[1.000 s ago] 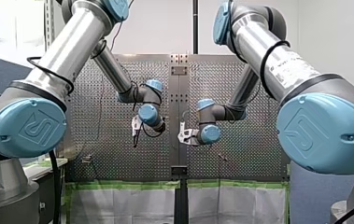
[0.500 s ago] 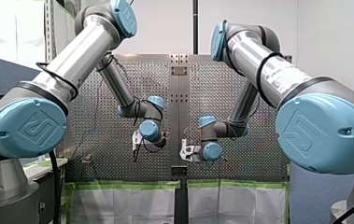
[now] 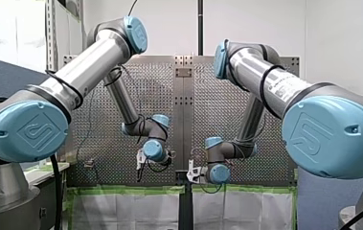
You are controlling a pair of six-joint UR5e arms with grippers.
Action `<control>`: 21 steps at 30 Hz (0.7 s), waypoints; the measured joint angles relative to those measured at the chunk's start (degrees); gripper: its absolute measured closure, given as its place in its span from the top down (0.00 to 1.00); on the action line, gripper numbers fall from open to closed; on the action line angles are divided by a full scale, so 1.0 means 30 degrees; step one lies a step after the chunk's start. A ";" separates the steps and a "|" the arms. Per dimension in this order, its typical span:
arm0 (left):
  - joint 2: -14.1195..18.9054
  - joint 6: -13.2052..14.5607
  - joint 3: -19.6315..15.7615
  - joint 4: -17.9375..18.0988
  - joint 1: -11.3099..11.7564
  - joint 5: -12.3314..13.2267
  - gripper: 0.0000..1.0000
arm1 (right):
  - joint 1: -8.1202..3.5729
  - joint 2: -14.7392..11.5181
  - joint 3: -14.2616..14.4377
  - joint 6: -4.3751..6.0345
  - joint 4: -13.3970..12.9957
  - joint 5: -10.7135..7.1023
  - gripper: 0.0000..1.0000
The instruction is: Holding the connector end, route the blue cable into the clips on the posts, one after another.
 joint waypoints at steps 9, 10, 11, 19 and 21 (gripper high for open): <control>-0.1443 -0.0467 0.0001 0.1276 -0.0207 0.0430 0.02 | -0.0164 0.1546 0.0002 -0.0034 -0.0149 0.0292 0.00; -0.1651 -0.0528 0.0001 0.1350 -0.0243 0.0574 0.02 | -0.0200 0.1634 0.0001 -0.0037 -0.0145 0.0335 0.00; -0.1809 -0.0556 0.0001 0.1393 -0.0270 0.0666 0.02 | -0.0233 0.1696 0.0000 -0.0046 -0.0143 0.0368 0.00; -0.3185 -0.0463 0.0001 0.2040 -0.0809 0.1470 0.02 | -0.0491 0.1794 0.0189 -0.0203 -0.0147 0.0911 0.00; -0.3495 -0.0460 0.0001 0.2185 -0.0947 0.1605 0.02 | -0.0559 0.1722 0.0395 -0.0210 -0.0271 0.1105 0.00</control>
